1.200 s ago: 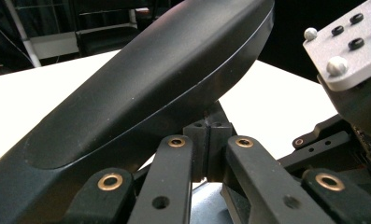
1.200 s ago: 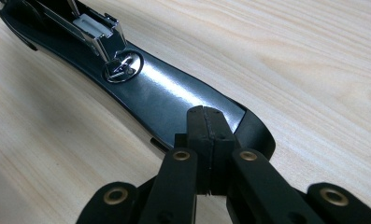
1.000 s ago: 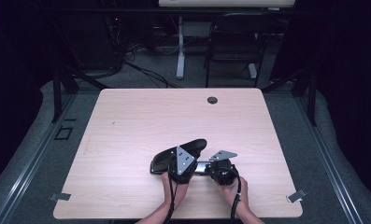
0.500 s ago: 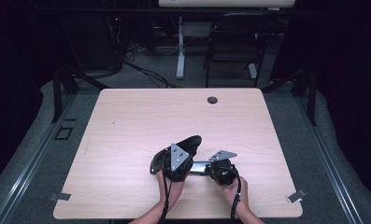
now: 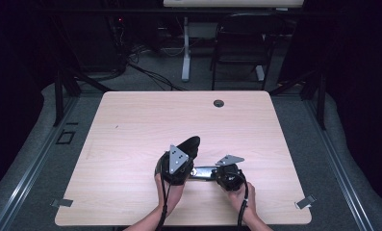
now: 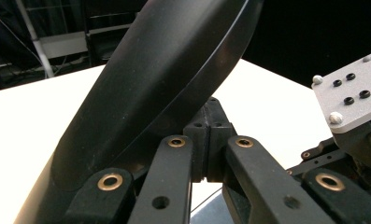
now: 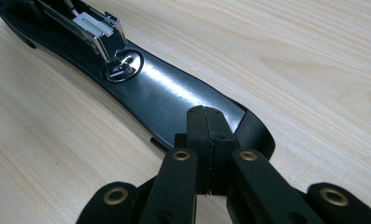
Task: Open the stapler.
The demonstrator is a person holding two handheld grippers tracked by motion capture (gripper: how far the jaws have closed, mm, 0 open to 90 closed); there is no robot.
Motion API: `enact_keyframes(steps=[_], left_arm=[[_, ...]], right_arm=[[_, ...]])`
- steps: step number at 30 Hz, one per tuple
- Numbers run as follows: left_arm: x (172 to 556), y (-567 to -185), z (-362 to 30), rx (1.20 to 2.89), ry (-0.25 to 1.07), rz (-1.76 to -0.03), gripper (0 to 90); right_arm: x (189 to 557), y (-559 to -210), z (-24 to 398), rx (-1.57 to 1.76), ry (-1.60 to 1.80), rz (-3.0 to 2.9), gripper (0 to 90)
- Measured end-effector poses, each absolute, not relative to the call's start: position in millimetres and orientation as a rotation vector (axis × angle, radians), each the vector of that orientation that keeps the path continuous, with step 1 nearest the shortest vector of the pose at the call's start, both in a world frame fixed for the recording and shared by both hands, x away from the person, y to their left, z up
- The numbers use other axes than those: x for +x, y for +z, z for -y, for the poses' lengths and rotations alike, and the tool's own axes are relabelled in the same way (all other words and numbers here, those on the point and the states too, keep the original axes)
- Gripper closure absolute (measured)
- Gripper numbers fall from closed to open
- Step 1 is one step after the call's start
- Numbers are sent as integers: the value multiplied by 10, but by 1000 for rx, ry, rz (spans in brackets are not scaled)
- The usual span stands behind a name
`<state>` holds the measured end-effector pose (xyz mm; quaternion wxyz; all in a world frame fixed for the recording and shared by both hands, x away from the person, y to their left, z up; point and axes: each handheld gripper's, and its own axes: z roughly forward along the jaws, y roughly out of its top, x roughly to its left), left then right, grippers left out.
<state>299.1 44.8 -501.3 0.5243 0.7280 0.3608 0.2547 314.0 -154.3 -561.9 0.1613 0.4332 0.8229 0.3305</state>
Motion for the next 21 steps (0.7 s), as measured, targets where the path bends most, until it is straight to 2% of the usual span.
enact_keyframes(steps=[21], left_arm=[[2993, -4861, -665, 1738, 604, -887, 900]], right_arm=[[3143, -5617, 1542, 1233, 939, -2354, 900]])
